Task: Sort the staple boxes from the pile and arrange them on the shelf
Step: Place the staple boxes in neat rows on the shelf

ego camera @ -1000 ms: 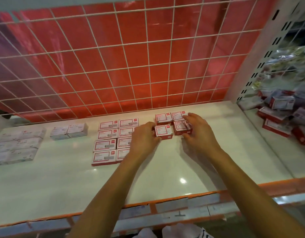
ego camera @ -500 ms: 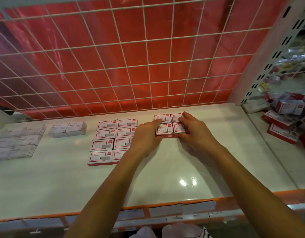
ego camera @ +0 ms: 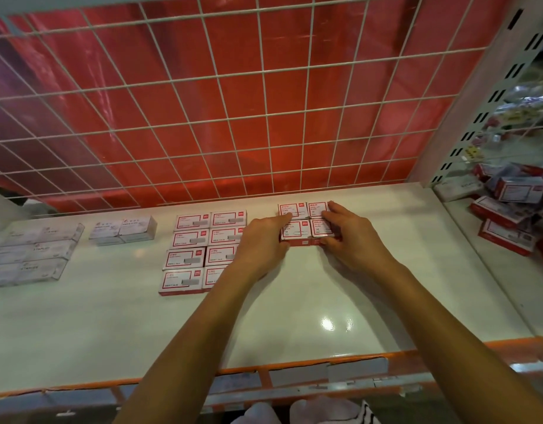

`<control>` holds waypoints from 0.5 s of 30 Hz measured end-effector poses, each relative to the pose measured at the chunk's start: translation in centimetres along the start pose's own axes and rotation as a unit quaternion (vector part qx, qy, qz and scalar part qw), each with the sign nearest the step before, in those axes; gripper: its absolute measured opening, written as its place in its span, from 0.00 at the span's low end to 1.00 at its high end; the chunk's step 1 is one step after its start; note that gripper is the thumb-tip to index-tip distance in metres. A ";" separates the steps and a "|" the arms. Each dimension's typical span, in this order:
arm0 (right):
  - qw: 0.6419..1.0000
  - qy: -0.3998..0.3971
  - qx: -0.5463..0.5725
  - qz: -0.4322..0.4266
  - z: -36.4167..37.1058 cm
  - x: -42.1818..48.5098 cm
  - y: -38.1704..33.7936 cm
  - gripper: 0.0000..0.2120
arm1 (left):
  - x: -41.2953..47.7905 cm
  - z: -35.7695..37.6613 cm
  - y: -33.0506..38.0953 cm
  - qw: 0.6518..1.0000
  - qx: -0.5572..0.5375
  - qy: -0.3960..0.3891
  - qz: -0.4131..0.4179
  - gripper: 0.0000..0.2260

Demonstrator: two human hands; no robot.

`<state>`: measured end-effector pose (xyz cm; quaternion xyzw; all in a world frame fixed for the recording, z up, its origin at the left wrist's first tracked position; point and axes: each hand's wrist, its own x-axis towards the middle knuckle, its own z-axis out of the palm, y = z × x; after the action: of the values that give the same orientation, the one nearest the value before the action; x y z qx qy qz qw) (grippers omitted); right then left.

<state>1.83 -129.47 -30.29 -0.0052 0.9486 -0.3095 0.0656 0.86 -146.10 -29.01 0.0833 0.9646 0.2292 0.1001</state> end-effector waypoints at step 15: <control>0.991 0.036 -0.025 -0.129 4.4 -3.6 -7.1 0.18 | -5.1 -4.2 -5.9 0.996 0.040 0.073 -0.023 0.21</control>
<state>5.78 -137.64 -29.15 -0.1183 0.9491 -0.2918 -0.0090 4.20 -154.11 -27.28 0.0476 0.9795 0.1930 0.0312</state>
